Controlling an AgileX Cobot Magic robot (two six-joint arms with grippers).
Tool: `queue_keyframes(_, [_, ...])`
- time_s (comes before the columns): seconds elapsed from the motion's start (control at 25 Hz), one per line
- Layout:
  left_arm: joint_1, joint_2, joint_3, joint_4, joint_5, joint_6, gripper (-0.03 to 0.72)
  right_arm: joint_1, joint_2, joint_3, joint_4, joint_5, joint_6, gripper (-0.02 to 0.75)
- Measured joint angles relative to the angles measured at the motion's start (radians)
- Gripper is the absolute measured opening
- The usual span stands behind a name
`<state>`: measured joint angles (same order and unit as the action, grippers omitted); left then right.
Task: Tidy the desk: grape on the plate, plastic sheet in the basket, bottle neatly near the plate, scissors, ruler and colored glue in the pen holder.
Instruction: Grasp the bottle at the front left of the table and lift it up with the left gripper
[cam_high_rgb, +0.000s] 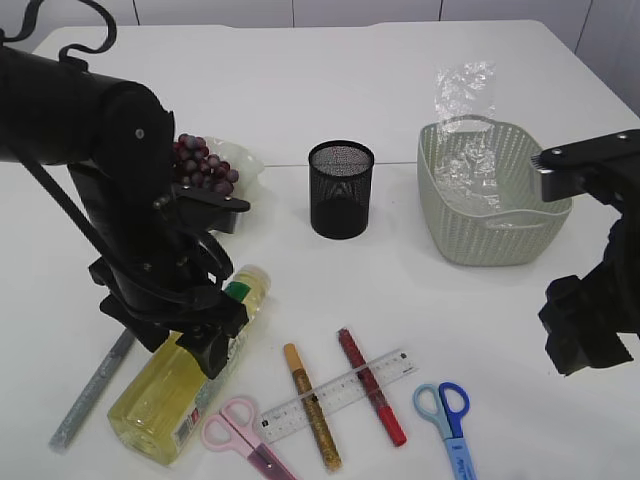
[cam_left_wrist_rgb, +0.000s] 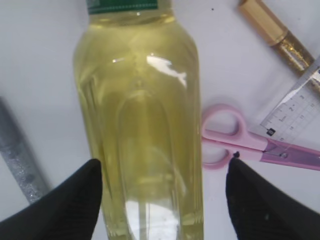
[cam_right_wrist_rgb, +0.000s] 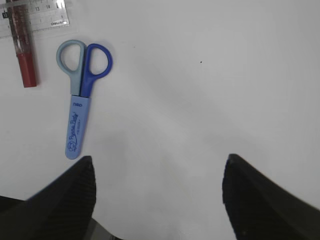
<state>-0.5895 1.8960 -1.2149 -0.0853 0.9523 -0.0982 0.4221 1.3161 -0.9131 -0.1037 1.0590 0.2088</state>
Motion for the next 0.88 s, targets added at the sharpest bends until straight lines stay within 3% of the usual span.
queue_keyframes(0.16, [0.000, 0.007, 0.000, 0.024, -0.004, -0.018, 0.565, 0.000, 0.000, 0.000, -0.002, 0.000, 0.000, 0.577])
queue_keyframes(0.4, [0.000, 0.017, 0.000, 0.030, 0.035, -0.025, 0.627, 0.000, 0.000, 0.000, -0.004, -0.006, 0.000, 0.577])
queue_keyframes(0.88, [0.000, 0.079, -0.004, 0.023, 0.022, -0.061, 0.629, 0.000, 0.000, 0.000, -0.008, -0.009, 0.000, 0.577])
